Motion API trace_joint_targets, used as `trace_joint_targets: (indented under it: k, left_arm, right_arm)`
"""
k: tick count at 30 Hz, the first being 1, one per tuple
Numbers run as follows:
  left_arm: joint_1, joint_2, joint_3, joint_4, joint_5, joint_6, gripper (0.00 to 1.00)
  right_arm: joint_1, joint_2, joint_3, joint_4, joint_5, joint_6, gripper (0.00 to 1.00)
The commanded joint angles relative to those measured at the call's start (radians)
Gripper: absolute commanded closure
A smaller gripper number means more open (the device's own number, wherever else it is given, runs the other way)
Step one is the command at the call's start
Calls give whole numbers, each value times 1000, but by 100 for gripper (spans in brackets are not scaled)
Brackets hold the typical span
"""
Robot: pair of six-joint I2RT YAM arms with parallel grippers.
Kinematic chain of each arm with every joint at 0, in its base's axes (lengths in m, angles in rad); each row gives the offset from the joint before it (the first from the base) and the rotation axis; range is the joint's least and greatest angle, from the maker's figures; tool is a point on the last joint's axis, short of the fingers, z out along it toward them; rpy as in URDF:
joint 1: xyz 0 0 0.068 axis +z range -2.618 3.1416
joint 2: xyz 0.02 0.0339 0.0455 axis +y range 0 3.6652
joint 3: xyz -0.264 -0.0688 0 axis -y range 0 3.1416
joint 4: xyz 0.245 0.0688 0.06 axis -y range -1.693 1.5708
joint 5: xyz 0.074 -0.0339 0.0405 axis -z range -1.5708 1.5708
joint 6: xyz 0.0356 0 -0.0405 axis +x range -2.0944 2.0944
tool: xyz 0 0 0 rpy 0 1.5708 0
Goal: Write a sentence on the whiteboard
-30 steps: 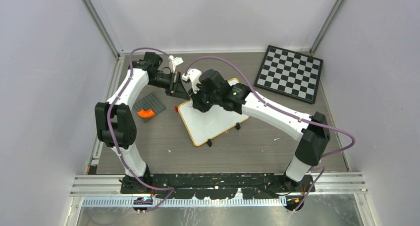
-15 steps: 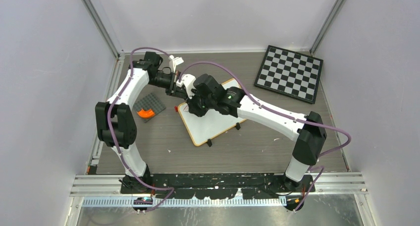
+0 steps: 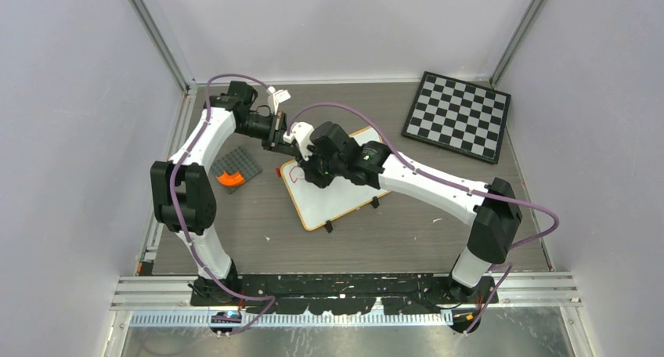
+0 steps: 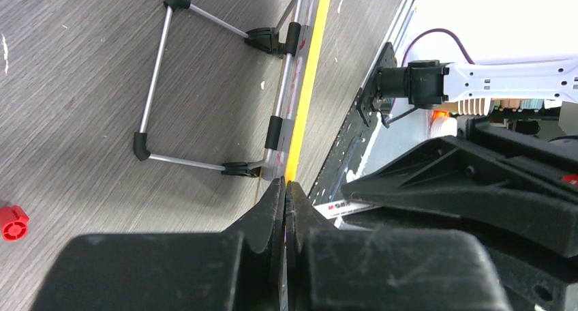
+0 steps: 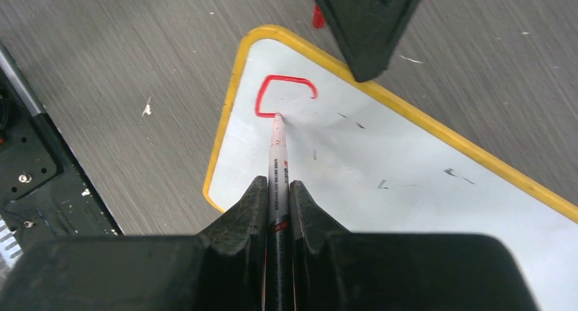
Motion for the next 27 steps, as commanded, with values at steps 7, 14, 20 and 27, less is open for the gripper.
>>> trace_joint_targets:
  k: [7,14,20,27]
  left_arm:
    - [-16,-1,26,-15,11,15,100]
    - [-19,0,24,-14,7,15,100]
    - [-24,2,26,-14,3,16,100]
    - [-24,-2,22,-16,0,18,100]
  right_arm:
    - [-30,-63,-57,13,60,-19,100]
    - [-12,-32,-39,8,9,-6,100]
    - [9,-4,38,-5,-32,2,100]
    - [4,-41,63,-28,-62,5,100]
